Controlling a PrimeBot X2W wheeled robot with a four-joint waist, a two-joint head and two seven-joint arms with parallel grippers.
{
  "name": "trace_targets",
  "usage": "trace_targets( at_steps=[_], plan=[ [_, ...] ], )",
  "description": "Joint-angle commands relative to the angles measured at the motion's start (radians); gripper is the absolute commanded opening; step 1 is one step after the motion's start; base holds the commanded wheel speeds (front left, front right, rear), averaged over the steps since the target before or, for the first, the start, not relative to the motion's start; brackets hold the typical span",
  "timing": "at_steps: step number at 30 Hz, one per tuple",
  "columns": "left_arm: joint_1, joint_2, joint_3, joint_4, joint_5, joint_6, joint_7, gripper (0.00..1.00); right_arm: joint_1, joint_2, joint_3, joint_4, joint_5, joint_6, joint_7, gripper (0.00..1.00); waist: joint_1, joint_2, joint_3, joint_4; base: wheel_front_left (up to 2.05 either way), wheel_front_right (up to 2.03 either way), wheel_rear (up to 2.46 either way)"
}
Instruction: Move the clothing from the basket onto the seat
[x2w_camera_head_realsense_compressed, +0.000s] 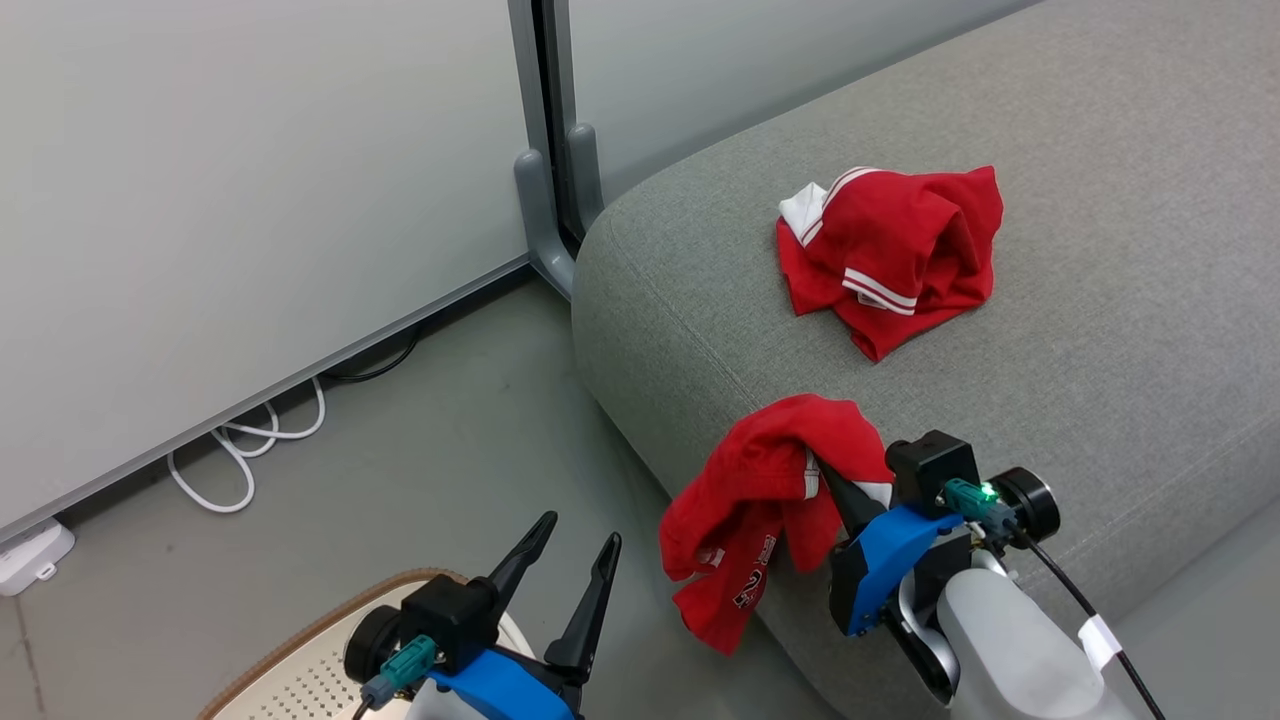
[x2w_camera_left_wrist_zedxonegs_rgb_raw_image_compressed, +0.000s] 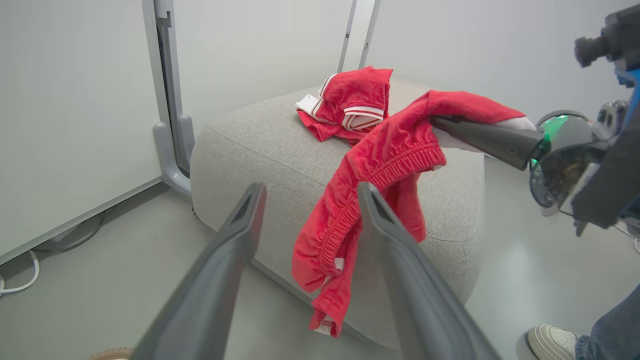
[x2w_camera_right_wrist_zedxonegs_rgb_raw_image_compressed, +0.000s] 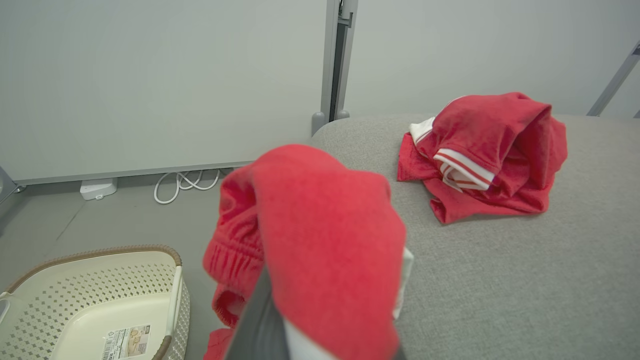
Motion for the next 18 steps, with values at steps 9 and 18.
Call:
trace_targets(
  at_steps=[9, 18],
  plan=[
    [-0.017, 0.007, -0.013, -0.002, -0.006, -0.004, -0.003, 1.0, 0.002, -0.003, -0.039, -0.013, -0.005, -0.001, 0.001, 0.0, 0.0, 0.0, 0.013, 0.03, 0.0, 0.0, 0.0],
    [-0.037, 0.026, -0.021, -0.011, 0.002, -0.004, -0.003, 1.0, -0.173, -0.044, -0.065, -0.029, 0.022, -0.001, 0.049, 0.0, 0.0, 0.0, 0.055, 0.051, 0.0, 0.0, 0.0]
  ],
)
